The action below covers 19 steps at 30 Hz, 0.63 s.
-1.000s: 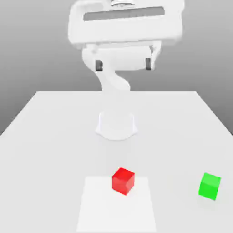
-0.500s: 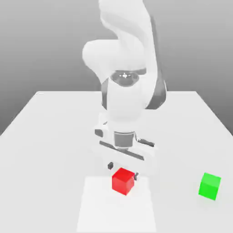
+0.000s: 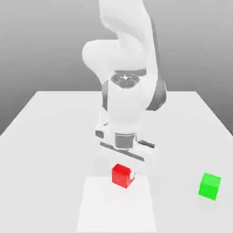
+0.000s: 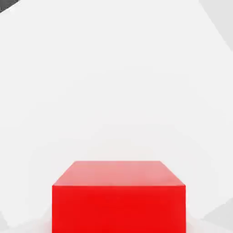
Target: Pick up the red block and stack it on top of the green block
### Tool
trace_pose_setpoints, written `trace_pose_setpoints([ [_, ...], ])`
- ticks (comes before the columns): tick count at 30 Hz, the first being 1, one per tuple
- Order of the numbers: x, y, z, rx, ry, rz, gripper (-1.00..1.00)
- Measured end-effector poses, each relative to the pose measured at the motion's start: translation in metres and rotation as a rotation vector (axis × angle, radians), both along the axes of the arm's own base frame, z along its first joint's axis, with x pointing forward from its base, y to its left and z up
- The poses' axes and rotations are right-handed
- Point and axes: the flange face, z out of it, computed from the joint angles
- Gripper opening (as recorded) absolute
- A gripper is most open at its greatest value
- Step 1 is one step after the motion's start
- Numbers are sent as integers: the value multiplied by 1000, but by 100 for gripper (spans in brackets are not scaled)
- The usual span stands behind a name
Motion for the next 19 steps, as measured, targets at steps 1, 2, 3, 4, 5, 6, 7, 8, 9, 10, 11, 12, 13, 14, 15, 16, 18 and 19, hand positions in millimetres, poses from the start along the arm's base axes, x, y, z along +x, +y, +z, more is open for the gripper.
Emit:
trace_pose_setpoints([
  [1, 3, 15, 6, -1, 1, 26, -100],
  [2, 8, 37, 10, -2, 2, 63, -100],
  [3, 13, 63, 14, -3, 3, 99, -100],
  [4, 16, 90, 18, -4, 3, 136, -100],
  [5, 18, 118, 22, -5, 3, 168, -100],
  [6, 19, 145, 26, -5, 3, 198, -100],
  [7, 18, 172, 30, -5, 3, 225, -100],
  [8, 14, 201, 34, -4, 2, 256, -100],
  [9, 6, 233, 39, -2, 1, 293, -100],
  [10, 2, 252, 40, 0, 0, 309, -100],
  [11, 4, 257, 34, 1, -1, 303, -100],
  [12, 5, 259, 26, 1, -2, 298, -100],
  [13, 6, 261, 16, 1, -2, 296, -100],
  [14, 6, 261, 4, 1, -2, 295, -100],
  [15, 5, 261, -8, 1, -1, 296, -100],
  [16, 5, 261, -16, 1, -1, 296, 100],
  [18, 5, 261, -16, 1, -1, 296, 100],
  [19, 5, 261, -16, 1, -1, 296, 100],
])
